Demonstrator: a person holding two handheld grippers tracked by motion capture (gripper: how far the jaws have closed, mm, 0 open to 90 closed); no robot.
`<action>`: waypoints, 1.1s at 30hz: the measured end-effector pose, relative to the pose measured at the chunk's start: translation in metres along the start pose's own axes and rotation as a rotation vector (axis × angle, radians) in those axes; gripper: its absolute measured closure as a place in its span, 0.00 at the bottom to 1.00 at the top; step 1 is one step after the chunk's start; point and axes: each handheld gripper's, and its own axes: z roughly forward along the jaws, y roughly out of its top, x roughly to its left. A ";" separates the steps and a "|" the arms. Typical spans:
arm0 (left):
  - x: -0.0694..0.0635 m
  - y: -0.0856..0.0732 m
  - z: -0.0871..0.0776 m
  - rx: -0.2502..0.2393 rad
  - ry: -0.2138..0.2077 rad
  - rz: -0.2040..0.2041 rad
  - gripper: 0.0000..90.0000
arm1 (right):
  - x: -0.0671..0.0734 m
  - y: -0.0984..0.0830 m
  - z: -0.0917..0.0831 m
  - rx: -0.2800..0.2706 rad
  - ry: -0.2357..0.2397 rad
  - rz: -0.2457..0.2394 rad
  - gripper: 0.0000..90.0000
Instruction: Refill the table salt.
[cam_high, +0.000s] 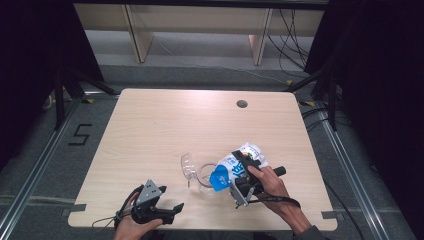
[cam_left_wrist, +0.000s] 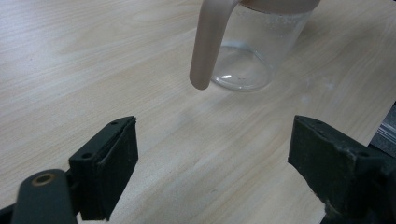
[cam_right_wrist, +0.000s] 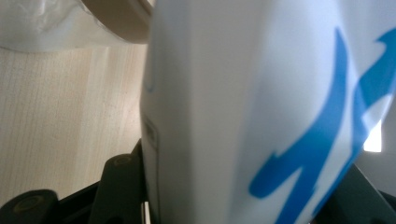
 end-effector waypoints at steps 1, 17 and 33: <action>0.000 0.000 0.000 -0.001 0.000 0.000 0.17 | 0.000 0.000 0.001 -0.010 0.005 0.003 0.54; 0.000 0.000 0.000 -0.001 0.001 0.000 0.17 | 0.002 0.001 -0.001 0.017 0.002 0.032 0.55; 0.000 0.000 0.000 0.000 0.000 0.001 0.17 | -0.003 0.001 0.000 0.006 -0.022 -0.033 0.55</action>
